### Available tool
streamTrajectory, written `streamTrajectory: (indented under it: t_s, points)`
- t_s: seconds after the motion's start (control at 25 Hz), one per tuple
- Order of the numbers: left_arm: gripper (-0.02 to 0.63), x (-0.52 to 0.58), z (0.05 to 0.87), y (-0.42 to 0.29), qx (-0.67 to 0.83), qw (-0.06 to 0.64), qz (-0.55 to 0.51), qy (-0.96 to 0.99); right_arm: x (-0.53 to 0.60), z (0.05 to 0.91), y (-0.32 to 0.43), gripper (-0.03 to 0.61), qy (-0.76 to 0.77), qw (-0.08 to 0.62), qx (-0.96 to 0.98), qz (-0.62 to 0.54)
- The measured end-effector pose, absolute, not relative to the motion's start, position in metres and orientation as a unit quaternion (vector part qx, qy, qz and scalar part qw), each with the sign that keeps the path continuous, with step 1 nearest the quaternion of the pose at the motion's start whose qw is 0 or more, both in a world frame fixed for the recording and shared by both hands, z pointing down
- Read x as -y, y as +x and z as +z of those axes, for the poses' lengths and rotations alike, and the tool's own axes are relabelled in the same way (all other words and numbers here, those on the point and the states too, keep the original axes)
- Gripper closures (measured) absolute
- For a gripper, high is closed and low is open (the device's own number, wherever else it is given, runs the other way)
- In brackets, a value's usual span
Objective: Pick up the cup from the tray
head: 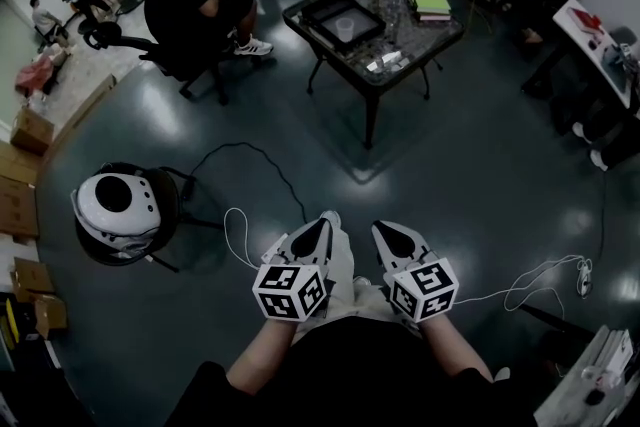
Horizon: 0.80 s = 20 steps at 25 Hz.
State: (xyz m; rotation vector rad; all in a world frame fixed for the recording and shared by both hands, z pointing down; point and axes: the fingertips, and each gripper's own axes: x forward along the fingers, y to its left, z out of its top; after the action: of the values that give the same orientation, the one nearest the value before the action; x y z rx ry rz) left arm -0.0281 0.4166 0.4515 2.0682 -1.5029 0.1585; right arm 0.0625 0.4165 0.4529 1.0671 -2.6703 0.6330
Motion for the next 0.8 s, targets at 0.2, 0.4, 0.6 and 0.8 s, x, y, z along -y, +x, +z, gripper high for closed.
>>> streamTrajectory:
  t_s: [0.2,0.4,0.6,0.8]
  points:
    - [0.603,-0.388,0.458,-0.032,0.555,0.288,0.064,0.778,-0.391,0.457,0.056,0.568,0.362,0.107,0.901,0.214]
    - [0.603,-0.338,0.459,-0.035,0.543,0.285,0.065,0.787,-0.345,0.458,0.047,0.568,0.369,0.112,0.898,0.21]
    - [0.603,-0.283,0.457,-0.042,0.536,0.279,0.068,0.794,-0.29,0.458,0.036,0.568,0.374,0.112,0.897,0.209]
    - [0.603,-0.234,0.456,-0.054,0.53,0.279,0.072,0.797,-0.238,0.455,0.02,0.568,0.375,0.111,0.897,0.204]
